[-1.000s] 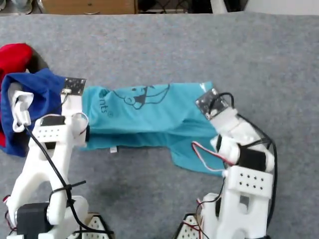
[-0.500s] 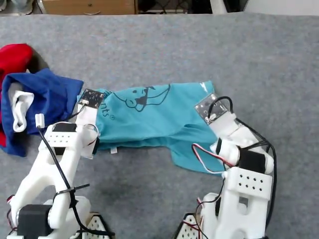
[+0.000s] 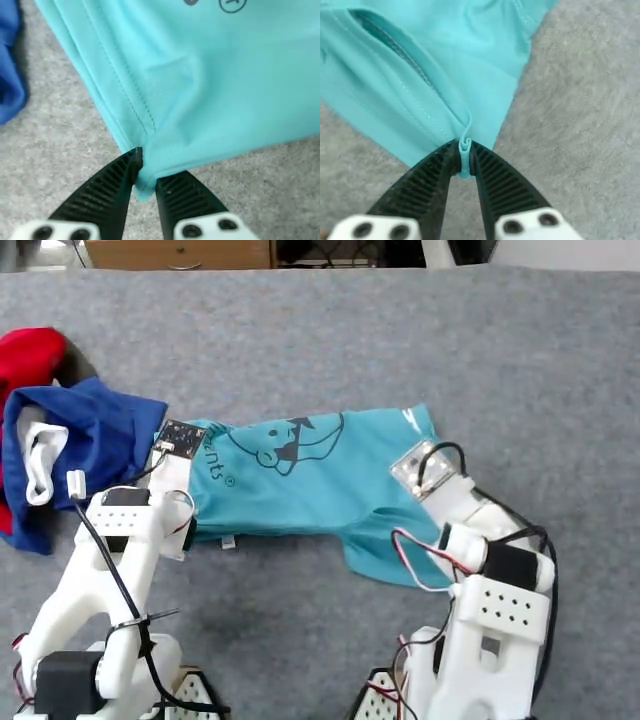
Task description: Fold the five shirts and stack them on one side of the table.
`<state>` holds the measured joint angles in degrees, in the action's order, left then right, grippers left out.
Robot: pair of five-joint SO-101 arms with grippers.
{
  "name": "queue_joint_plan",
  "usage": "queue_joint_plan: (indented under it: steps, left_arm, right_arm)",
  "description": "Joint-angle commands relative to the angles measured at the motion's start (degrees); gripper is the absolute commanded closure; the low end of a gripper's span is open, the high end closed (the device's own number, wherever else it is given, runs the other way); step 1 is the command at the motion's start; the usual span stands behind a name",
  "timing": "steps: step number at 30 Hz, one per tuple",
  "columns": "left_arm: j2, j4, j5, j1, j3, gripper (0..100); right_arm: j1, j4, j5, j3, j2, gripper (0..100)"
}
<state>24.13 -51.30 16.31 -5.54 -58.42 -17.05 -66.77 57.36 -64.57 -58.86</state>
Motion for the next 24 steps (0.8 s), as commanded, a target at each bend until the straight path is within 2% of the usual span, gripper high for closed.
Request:
queue_joint_plan:
  steps: [1,4,6,10,12,16,18,19,20,22,24]
  left_arm:
    - [0.88,0.18,0.26,-0.4,0.22,97]
    - [0.97,-3.96,4.04,0.22,0.84,89]
    - [1.49,-5.98,3.96,-0.22,1.19,83]
    - [1.41,-10.64,3.87,-4.62,5.93,81]
    - [1.41,-14.95,3.87,-6.81,9.89,81]
    - [1.49,-23.91,3.87,-9.63,18.68,82]
    - [1.49,-25.49,3.34,-10.15,22.55,82]
    - [1.49,-25.41,2.2,-10.24,24.13,85]
    - [0.97,-25.23,0.35,-10.15,25.98,89]
    - [0.88,-23.03,-3.78,-10.15,28.18,98]
    - [1.14,-21.71,-7.03,-10.15,28.7,96]
  right_arm:
    - [1.32,1.14,0.18,-1.63,-0.92,98.4]
    - [0.88,2.55,0.44,-3.38,-0.92,97.5]
    - [0.88,2.46,0.44,-3.47,-0.92,92.9]
    - [0.97,2.11,0.53,-2.51,-0.92,79.5]
    - [0.97,-0.79,2.37,-0.31,-0.92,77.9]
    - [1.05,-7.03,4.66,5.85,-0.92,81.4]
    - [1.76,-6.77,3.34,8.22,-0.4,90.0]
    - [3.69,-5.45,1.93,8.75,-0.31,97.2]
    - [6.33,-4.22,-0.09,8.84,0.22,98.6]
    - [11.78,-2.2,-5.63,8.84,2.77,95.5]
    - [16.7,0.35,-10.81,9.63,6.9,98.5]
